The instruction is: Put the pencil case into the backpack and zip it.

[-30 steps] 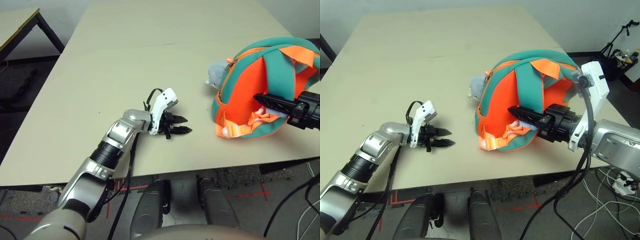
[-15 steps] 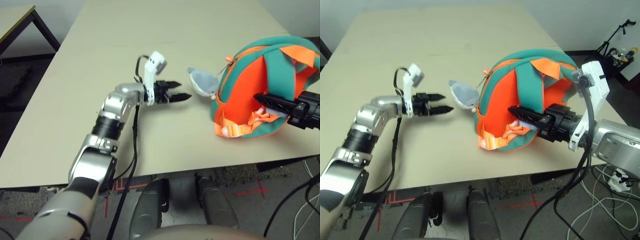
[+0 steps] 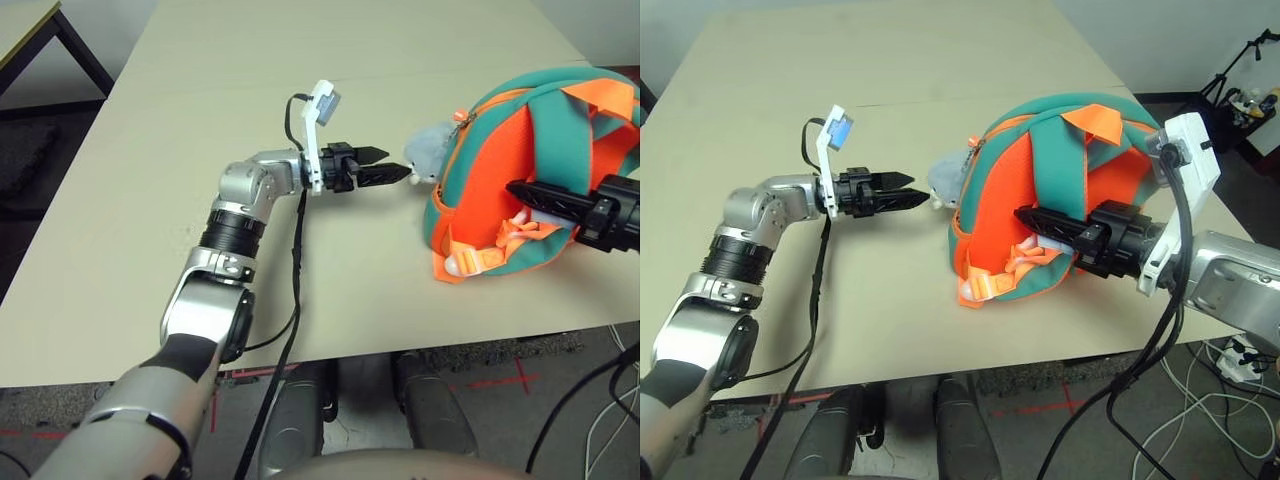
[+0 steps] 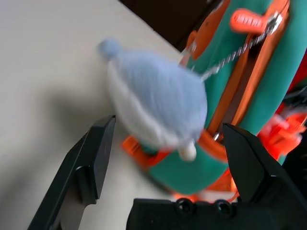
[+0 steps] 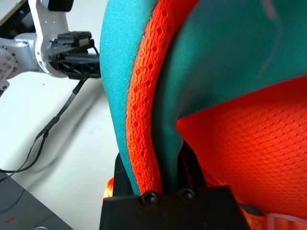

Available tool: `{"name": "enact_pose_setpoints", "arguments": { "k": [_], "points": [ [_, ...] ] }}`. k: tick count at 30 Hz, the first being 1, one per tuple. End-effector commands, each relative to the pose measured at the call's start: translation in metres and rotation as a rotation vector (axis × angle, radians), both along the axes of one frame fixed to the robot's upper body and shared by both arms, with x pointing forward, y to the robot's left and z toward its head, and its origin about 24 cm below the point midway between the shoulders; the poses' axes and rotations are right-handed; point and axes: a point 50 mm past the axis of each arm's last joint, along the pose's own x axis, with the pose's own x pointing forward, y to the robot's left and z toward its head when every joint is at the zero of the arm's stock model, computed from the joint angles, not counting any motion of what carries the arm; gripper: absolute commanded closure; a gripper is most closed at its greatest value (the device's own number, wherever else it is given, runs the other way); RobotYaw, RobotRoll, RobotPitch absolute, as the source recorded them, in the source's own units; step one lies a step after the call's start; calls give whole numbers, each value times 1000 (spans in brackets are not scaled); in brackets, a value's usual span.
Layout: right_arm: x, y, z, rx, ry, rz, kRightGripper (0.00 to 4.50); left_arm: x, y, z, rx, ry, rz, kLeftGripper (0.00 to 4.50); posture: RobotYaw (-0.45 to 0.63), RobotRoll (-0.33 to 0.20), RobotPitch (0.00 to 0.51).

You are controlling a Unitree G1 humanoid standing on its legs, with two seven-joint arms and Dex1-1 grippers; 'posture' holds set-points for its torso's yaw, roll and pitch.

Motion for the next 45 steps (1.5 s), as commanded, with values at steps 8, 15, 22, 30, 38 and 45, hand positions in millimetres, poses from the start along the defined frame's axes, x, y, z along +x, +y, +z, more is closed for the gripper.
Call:
{"name": "enact_pose_setpoints", "arguments": {
  "k": [8, 15, 22, 30, 38, 45],
  "points": [
    [-1, 6, -5, -13, 25, 40, 4362, 11, -18, 0, -127, 203, 56, 0, -56, 0, 198],
    [-1, 8, -4, -12, 22, 43, 4362, 11, -28, -26, -32, 295, 98, 0, -63, 0, 200],
    [-1, 8, -4, -9, 21, 45, 4362, 11, -35, -30, -22, 321, 113, 0, -65, 0, 202],
    [-1, 9, -4, -8, 18, 43, 4362, 12, -37, -17, -103, 268, 92, 1772, -64, 0, 202],
    [0, 10, -4, -5, 18, 44, 4362, 14, -32, -9, -121, 191, 105, 4329, -60, 0, 201],
    [1, 10, -5, -3, 17, 45, 4362, 14, -23, -13, -101, 176, 130, 4500, -57, 0, 202]
  ]
}}
